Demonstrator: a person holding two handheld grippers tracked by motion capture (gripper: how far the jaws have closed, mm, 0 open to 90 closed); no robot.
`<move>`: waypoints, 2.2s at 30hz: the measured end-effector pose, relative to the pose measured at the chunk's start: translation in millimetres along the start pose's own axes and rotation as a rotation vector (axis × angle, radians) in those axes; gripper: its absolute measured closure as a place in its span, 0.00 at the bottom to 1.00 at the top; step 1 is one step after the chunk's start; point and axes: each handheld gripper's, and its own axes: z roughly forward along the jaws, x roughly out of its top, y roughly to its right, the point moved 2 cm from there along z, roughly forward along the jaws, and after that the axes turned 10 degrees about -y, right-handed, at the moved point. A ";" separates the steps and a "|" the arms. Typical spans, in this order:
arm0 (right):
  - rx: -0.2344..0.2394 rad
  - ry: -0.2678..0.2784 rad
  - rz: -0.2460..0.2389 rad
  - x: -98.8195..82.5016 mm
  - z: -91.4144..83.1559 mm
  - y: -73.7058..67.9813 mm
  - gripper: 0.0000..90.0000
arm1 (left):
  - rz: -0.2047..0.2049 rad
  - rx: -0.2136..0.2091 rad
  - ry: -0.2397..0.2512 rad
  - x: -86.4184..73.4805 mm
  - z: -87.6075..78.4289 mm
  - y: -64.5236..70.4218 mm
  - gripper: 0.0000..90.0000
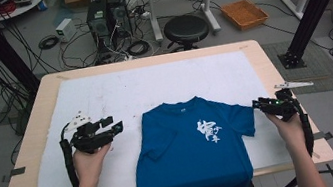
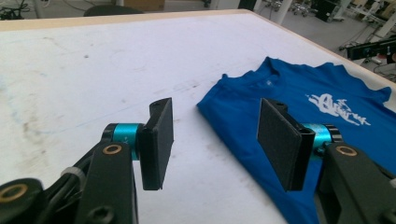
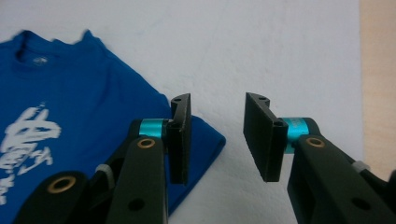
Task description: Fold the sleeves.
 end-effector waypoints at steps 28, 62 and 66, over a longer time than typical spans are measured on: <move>-0.035 -0.002 -0.228 31.0 -21.9 -131.7 1.00 | -0.002 -0.046 -0.009 2.0 5.4 1.3 0.51; 0.021 0.175 -0.192 24.2 -26.6 -72.7 0.31 | 0.051 -0.003 -0.028 5.9 12.9 12.0 0.40; 0.015 0.174 -0.194 26.1 -26.9 -71.0 0.31 | 0.079 0.002 -0.026 6.4 10.0 16.8 0.40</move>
